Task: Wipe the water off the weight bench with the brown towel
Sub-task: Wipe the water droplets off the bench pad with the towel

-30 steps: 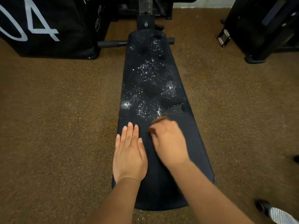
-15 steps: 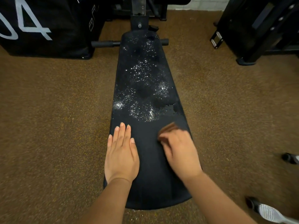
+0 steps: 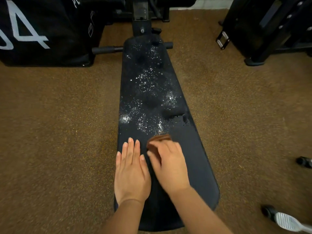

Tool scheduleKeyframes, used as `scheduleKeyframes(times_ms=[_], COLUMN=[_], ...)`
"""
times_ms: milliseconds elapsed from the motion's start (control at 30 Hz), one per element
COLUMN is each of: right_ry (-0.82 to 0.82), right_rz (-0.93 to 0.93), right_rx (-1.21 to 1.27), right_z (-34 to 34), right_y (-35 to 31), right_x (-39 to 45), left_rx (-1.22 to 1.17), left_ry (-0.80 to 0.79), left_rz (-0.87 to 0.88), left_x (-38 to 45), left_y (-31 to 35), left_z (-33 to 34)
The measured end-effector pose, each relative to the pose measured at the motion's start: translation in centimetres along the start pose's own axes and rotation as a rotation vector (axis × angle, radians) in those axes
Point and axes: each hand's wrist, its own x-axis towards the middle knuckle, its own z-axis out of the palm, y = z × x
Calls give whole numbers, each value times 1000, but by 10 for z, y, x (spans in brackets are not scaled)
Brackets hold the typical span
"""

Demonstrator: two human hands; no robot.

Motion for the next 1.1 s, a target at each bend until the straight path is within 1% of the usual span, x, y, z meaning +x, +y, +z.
scheduleKeyframes(times_ms=[67,100,133,167,233,267,333,400,467,567,600,633,733,767,867,967,1000,1033,1100], right_ry=[-59,-55,-7,85,273,318,293,223,183,183,187,190,212,208,201,205,202,195,189], right_rz=[-25,-42,-49,-27,132,216,295,308,306,285,286,287,232,217,198,196,204,213,224], right_rx=[170,227,236,209,113,66,-39,-120,-119,-117,-123,-129,-152,-164,-173,-170,-171,-170,-172], right_z=[-18,-29,-39,-45,-49,-46,-35,-26,-25,-28,-28,-27,-27,-27,-25,-27,-28,-28,-28], right_y=[0,7,18,31,53,60,65,68,66,65,66,67,67,68,68,70,69,69,68], right_x=[-17,-21,-22,-20,-10,-4,3,4,2,4,5,6,7,7,7,8,9,9,9], left_rx=[-14,-28,-44,-55,-69,-77,-93,-118,-194,-403,-444,-450,-342,-307,-268,-210,-196,-194,-203], left_ry=[-3,-3,-5,-11,-22,-25,-38,-46,-32,35,52,61,22,-2,-56,-61,-45,-18,39], left_rz=[6,6,5,2,-4,-6,-11,-4,-4,-77,-70,-21,238,282,292,398,405,377,254], left_x=[0,0,0,0,-1,-1,-1,-1,-2,0,0,-2,-10,-10,6,37,51,65,87], left_y=[0,1,1,1,1,2,3,2,0,11,17,25,42,43,39,37,35,31,27], left_z=[-2,-3,-4,-5,-6,-7,-9,-10,-12,-25,-28,-29,-18,-12,0,-1,-3,-4,-5])
